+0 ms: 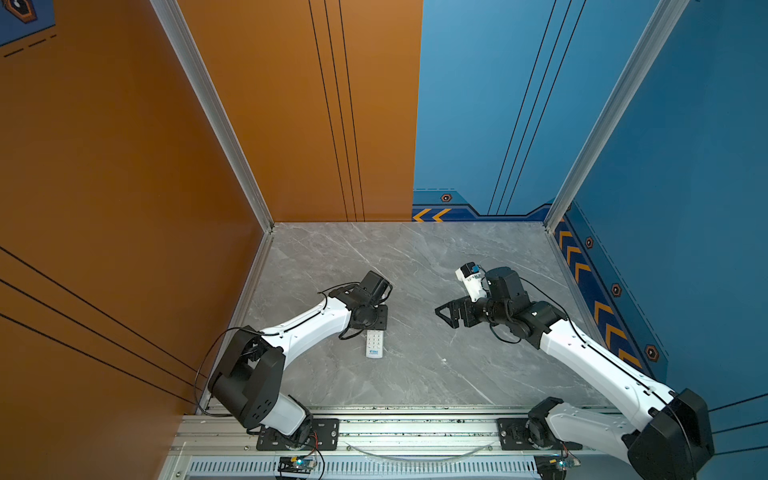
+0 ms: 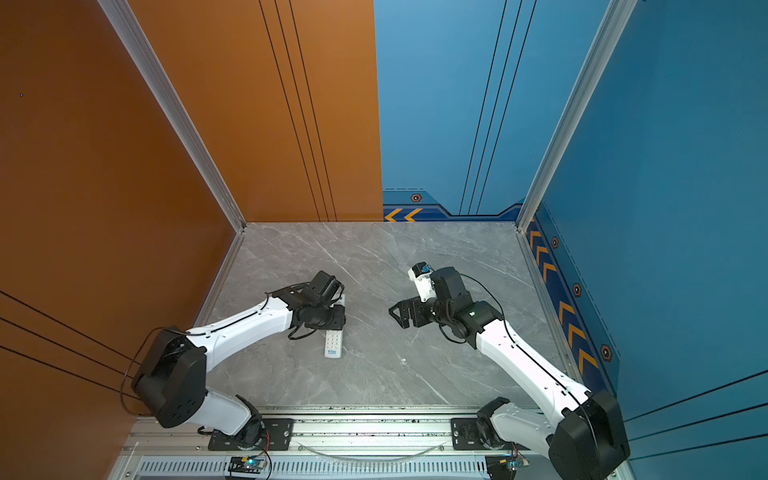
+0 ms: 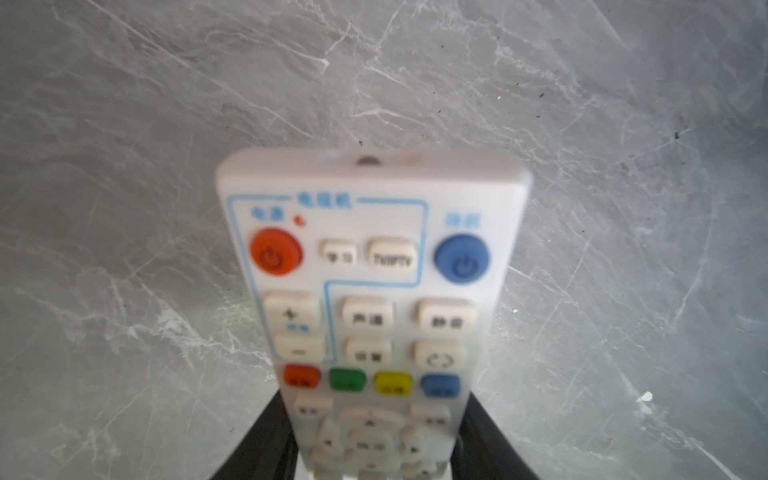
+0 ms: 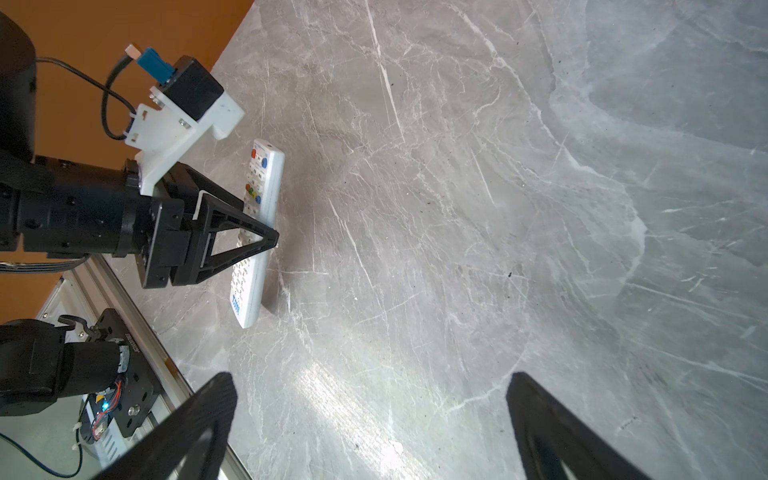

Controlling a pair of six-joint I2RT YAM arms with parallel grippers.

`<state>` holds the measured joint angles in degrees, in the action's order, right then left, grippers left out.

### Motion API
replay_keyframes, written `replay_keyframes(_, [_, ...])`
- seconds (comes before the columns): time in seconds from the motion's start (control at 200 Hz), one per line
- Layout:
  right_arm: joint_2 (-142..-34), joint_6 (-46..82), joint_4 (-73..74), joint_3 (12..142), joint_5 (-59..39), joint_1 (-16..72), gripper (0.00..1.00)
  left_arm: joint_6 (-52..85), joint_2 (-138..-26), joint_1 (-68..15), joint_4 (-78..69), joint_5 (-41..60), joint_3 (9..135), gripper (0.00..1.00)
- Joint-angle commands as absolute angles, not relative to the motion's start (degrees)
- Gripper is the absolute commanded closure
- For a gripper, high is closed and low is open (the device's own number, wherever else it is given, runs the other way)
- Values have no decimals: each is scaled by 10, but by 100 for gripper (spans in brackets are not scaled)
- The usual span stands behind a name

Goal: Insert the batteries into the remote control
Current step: 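Lower the remote face up onto the table with the left gripper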

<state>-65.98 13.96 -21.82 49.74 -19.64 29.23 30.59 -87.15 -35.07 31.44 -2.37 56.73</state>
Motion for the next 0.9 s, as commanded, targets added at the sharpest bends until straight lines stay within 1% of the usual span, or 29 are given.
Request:
replay_keyframes(0.0, [-666,145,-201,490,-201,288,0,321,-884,-357,309,-36,586,100])
replay_keyframes(0.23, [-662,138,-198,484,-209,285,0,327,-913,-359,306,-42,586,100])
replay_keyframes(0.25, [-661,137,-197,483,-212,286,0,328,-916,-359,306,-43,603,100])
replay_keyframes(0.376, [-656,135,-192,478,-216,286,0,331,-933,-359,306,-46,609,100])
replay_keyframes(0.896, [-640,130,-192,461,-218,276,0,348,-986,-360,286,-49,609,100])
